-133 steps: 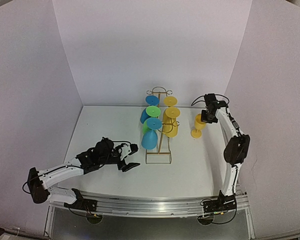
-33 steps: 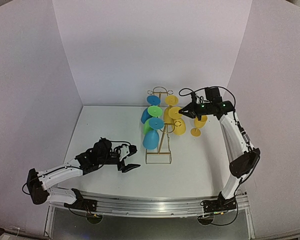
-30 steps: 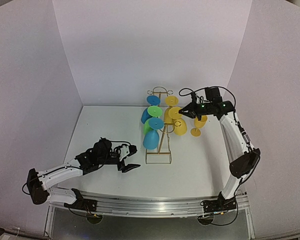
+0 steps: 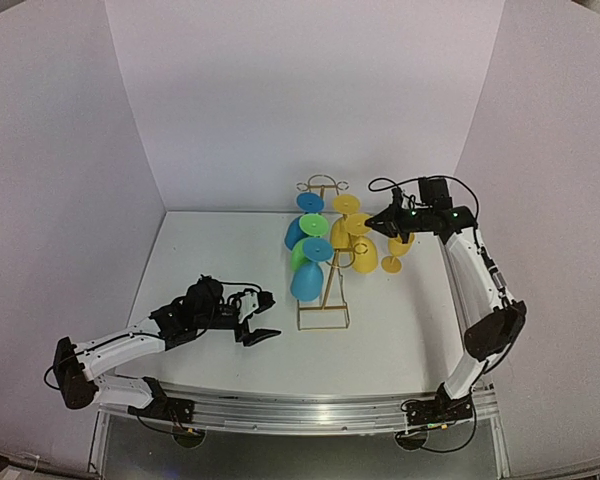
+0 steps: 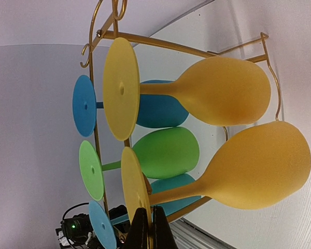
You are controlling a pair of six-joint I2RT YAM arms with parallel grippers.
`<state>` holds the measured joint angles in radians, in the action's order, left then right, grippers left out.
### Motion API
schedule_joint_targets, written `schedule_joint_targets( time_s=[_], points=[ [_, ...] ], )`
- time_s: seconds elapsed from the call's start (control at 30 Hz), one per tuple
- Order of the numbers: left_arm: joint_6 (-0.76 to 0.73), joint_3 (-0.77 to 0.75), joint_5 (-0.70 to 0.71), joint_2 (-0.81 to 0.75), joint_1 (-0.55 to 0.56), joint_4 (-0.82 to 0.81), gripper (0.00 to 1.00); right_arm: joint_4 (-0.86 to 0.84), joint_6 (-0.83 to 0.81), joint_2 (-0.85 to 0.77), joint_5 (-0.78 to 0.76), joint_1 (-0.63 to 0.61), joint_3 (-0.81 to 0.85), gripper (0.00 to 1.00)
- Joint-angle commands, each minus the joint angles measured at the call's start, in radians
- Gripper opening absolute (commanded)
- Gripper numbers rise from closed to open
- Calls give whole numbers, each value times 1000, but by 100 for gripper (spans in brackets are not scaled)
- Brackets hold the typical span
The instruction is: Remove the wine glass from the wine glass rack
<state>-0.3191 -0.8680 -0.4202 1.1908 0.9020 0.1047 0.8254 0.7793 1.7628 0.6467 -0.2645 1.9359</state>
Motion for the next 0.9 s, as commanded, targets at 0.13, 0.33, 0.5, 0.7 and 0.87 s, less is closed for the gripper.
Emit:
schedule_joint_targets(
  time_s=[0.13,0.33,0.5,0.7,0.87],
  points=[
    [-20,-28,-23,-25,-4,-22,79,-85,57,-51,-14,-48,-104,0],
    [-21,-26,-25,-24,-4,-22,79,-144,92,-66,-25,-81,-167,0],
    [-20,-24,-27,-28,-5,-22,80,-176,109,-65,-35,-96,-192,0],
    [-23,-23,-26,-32,-5,-21,79,-200,125,-62,-40,-108,-217,0],
    [-26,-21,-22,-36,-4,-17,79,-220,145,-79,-58,-115,-255,0]
  ],
)
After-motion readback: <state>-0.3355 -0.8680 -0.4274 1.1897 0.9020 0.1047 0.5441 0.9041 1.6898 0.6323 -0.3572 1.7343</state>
